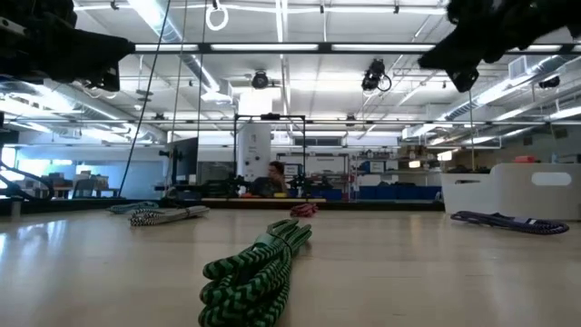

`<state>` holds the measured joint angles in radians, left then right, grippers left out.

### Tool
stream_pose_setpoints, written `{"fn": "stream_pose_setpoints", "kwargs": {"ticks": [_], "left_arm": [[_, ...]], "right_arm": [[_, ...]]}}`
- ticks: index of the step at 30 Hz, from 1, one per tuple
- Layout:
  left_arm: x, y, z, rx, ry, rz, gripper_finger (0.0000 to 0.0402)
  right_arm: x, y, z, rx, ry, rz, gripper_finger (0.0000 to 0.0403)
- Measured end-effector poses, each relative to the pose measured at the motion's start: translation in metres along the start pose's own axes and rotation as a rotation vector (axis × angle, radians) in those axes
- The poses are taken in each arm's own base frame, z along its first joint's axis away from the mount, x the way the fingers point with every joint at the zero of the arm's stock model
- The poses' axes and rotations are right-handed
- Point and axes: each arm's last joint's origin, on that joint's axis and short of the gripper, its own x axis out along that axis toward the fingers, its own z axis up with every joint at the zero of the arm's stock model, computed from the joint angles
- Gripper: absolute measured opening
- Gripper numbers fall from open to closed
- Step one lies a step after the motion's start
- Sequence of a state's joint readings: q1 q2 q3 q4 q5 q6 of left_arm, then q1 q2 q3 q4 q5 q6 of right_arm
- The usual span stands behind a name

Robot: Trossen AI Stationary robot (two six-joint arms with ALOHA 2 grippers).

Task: Pick and place USB-C Cables
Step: Put the top violet charger cable into the white bin

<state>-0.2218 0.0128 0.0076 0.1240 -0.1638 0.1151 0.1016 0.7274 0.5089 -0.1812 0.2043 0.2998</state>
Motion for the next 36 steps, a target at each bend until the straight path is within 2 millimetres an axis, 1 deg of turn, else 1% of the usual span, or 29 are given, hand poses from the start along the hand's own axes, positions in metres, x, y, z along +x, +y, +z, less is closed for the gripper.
{"fn": "stream_pose_setpoints", "kwargs": {"ticks": [2, 4, 8, 12, 15, 19, 22, 25, 29, 34, 36], "left_arm": [[0.000, 0.000, 0.000, 0.000, 0.001, 0.000, 0.0037], [0.000, 0.000, 0.000, 0.000, 0.001, 0.000, 0.0034], [0.000, 0.000, 0.000, 0.000, 0.000, 0.000, 0.0029], [0.000, 0.000, 0.000, 0.000, 0.001, 0.000, 0.0030], [0.000, 0.000, 0.000, -0.019, 0.001, 0.000, 0.0034], [0.000, 0.000, 0.001, -0.078, -0.008, 0.001, 0.0038], [0.000, 0.000, 0.003, -0.097, -0.026, 0.001, 0.0038], [0.000, 0.000, 0.003, -0.140, -0.032, 0.002, 0.0035], [0.000, 0.000, 0.003, -0.162, -0.034, 0.001, 0.0031], [0.000, 0.000, 0.003, -0.162, -0.034, 0.001, 0.0033], [0.000, 0.000, 0.003, -0.162, -0.034, 0.001, 0.0035]], "right_arm": [[0.007, 0.006, 0.009, 0.032, 0.151, -0.068, 0.0011], [0.014, 0.009, 0.017, 0.101, 0.288, -0.121, 0.0020], [0.030, 0.012, 0.020, 0.293, 0.546, -0.169, 0.0055], [0.048, 0.013, 0.009, 0.486, 0.692, -0.193, 0.0109], [0.062, 0.012, -0.003, 0.596, 0.783, -0.267, 0.0152], [0.076, 0.010, -0.021, 0.693, 0.898, -0.394, 0.0201], [0.084, 0.012, -0.032, 0.720, 0.919, -0.489, 0.0223], [0.094, 0.011, -0.042, 0.724, 0.932, -0.570, 0.0232], [0.107, 0.008, -0.057, 0.707, 0.955, -0.655, 0.0229], [0.119, 0.005, -0.072, 0.700, 1.000, -0.701, 0.0211], [0.123, 0.006, -0.073, 0.707, 1.011, -0.697, 0.0198]]}}
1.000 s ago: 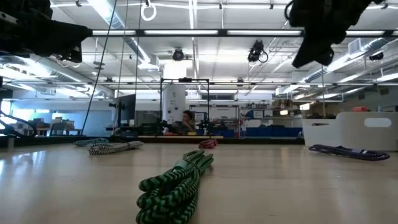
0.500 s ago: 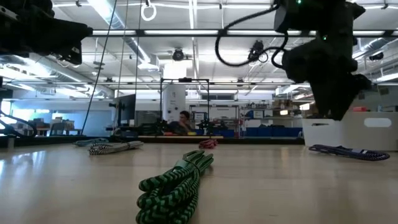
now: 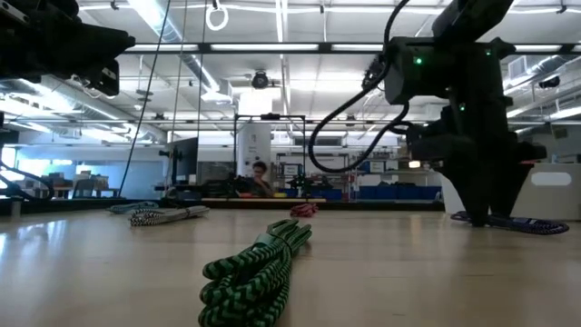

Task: Pick and place USB-C Cables
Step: Put the top violet charger cable into the white bin

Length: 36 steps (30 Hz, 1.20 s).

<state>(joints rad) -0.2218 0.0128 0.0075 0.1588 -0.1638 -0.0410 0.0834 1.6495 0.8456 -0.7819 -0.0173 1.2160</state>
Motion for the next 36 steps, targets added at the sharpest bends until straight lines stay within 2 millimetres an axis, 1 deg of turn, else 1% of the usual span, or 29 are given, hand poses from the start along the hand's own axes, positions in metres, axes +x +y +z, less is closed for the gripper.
{"fn": "stream_pose_setpoints", "kwargs": {"ticks": [2, 4, 10, 11, 13, 14, 15, 17, 18, 21, 22, 24, 26, 28, 30, 32, 36], "left_arm": [[0.000, 0.000, 0.000, 0.000, 0.000, 0.000, 0.0036], [0.000, 0.000, 0.000, 0.000, 0.000, 0.000, 0.0035], [0.000, 0.000, 0.000, 0.000, 0.000, 0.000, 0.0026], [0.000, 0.000, 0.000, 0.000, 0.000, 0.000, 0.0025], [0.000, 0.000, 0.000, 0.000, 0.000, 0.000, 0.0026], [0.000, 0.000, 0.000, 0.000, 0.000, 0.000, 0.0027], [0.000, 0.000, 0.000, 0.000, 0.000, 0.000, 0.0028], [0.000, 0.000, 0.000, 0.001, 0.000, 0.000, 0.0030], [0.000, 0.000, 0.000, 0.001, 0.000, 0.000, 0.0031], [0.000, 0.000, 0.001, 0.011, -0.005, 0.005, 0.0031], [0.000, 0.000, 0.001, 0.024, -0.011, 0.015, 0.0029], [0.000, 0.001, 0.001, 0.046, -0.014, 0.045, 0.0025], [0.000, 0.002, 0.001, 0.050, -0.014, 0.077, 0.0022], [0.000, 0.003, 0.001, 0.050, -0.014, 0.109, 0.0019], [0.000, 0.004, 0.002, 0.049, -0.016, 0.129, 0.0019], [0.000, 0.004, 0.002, 0.050, -0.016, 0.134, 0.0020], [0.000, 0.004, 0.002, 0.050, -0.016, 0.135, 0.0024]], "right_arm": [[0.003, 0.001, 0.000, -0.002, 0.003, -0.002, 0.0177], [0.004, 0.002, 0.000, -0.006, -0.009, -0.002, 0.0146], [0.000, 0.002, -0.001, -0.061, -0.038, 0.013, 0.0025], [-0.002, 0.001, -0.001, -0.079, -0.044, 0.014, 0.0018], [-0.006, -0.003, -0.002, -0.105, -0.054, 0.003, 0.0019], [-0.012, -0.005, -0.001, -0.118, -0.066, 0.010, 0.0021], [-0.025, -0.005, 0.001, -0.124, -0.100, 0.030, 0.0021], [-0.055, -0.008, 0.006, -0.137, -0.220, 0.066, 0.0017], [-0.071, -0.013, 0.008, -0.138, -0.289, 0.061, 0.0017], [-0.114, -0.037, 0.020, -0.097, -0.517, 0.061, 0.0017], [-0.125, -0.047, 0.023, -0.070, -0.570, 0.064, 0.0017], [-0.135, -0.073, 0.030, -0.004, -0.628, 0.029, 0.0017], [-0.137, -0.095, 0.038, 0.065, -0.662, -0.001, 0.0017], [-0.135, -0.116, 0.045, 0.127, -0.660, -0.031, 0.0017], [-0.124, -0.131, 0.051, 0.175, -0.610, -0.056, 0.0017], [-0.110, -0.143, 0.054, 0.202, -0.542, -0.077, 0.0016], [-0.086, -0.157, 0.056, 0.247, -0.443, -0.090, 0.0016]]}}
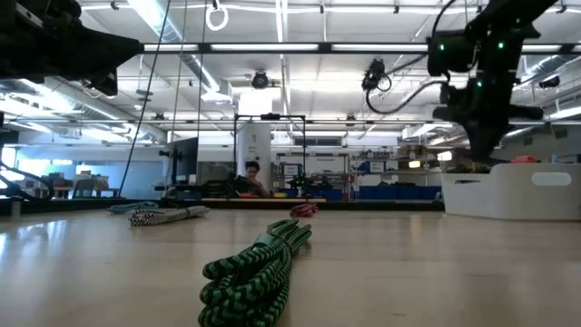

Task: Pick and place USB-C Cables
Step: Put the top violet charger cable into the white bin

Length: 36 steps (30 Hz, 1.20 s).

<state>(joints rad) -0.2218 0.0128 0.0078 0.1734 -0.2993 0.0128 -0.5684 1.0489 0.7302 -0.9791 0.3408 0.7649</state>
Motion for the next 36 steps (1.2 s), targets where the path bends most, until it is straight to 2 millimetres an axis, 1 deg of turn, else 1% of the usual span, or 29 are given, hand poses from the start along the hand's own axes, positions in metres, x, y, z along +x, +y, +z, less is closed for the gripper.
{"fn": "stream_pose_setpoints", "kwargs": {"ticks": [6, 11, 17, 23, 31, 36], "left_arm": [[0.000, 0.000, 0.000, 0.000, -0.001, 0.000, 0.0018], [0.000, 0.000, 0.000, 0.000, -0.001, 0.000, 0.0019], [0.000, 0.000, 0.000, 0.001, -0.001, 0.000, 0.0027], [0.000, 0.000, 0.000, 0.001, -0.001, 0.000, 0.0020], [0.000, 0.000, 0.000, 0.001, -0.001, 0.000, 0.0025], [0.000, 0.000, 0.000, 0.000, -0.001, 0.000, 0.0025]], "right_arm": [[0.019, -0.008, -0.008, 0.051, 0.071, 0.005, 0.0016], [0.032, -0.008, -0.012, 0.069, 0.121, 0.016, 0.0016], [0.049, -0.006, -0.011, 0.079, 0.177, 0.011, 0.0016], [0.062, -0.005, -0.009, 0.075, 0.224, -0.017, 0.0016], [0.074, -0.003, -0.009, 0.044, 0.282, -0.042, 0.0055], [0.076, -0.003, -0.008, 0.022, 0.257, -0.073, 0.0072]]}}
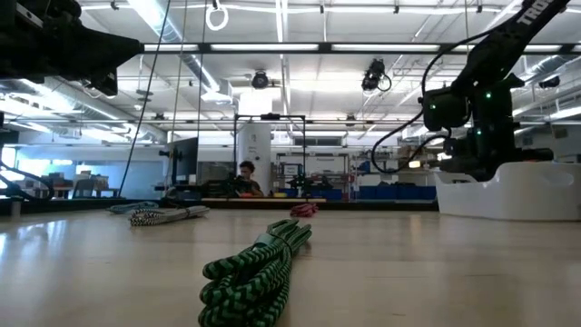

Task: Pick and place USB-C Cables
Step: Put the top violet charger cable into the white bin, then put the white charger cable into the white bin

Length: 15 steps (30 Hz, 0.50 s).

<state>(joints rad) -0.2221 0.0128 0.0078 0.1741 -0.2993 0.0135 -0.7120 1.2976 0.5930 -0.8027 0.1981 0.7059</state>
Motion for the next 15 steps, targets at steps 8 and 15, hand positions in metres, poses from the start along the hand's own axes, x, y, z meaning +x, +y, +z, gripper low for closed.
{"fn": "stream_pose_setpoints", "kwargs": {"ticks": [8, 15], "left_arm": [[0.000, 0.000, 0.000, 0.000, 0.000, 0.000, 0.0017], [0.000, 0.000, 0.000, -0.001, -0.001, 0.000, 0.0024]], "right_arm": [[-0.040, -0.006, 0.005, -0.064, -0.097, -0.048, 0.0119], [-0.129, 0.010, 0.007, -0.105, -0.287, 0.095, 0.0126]]}}
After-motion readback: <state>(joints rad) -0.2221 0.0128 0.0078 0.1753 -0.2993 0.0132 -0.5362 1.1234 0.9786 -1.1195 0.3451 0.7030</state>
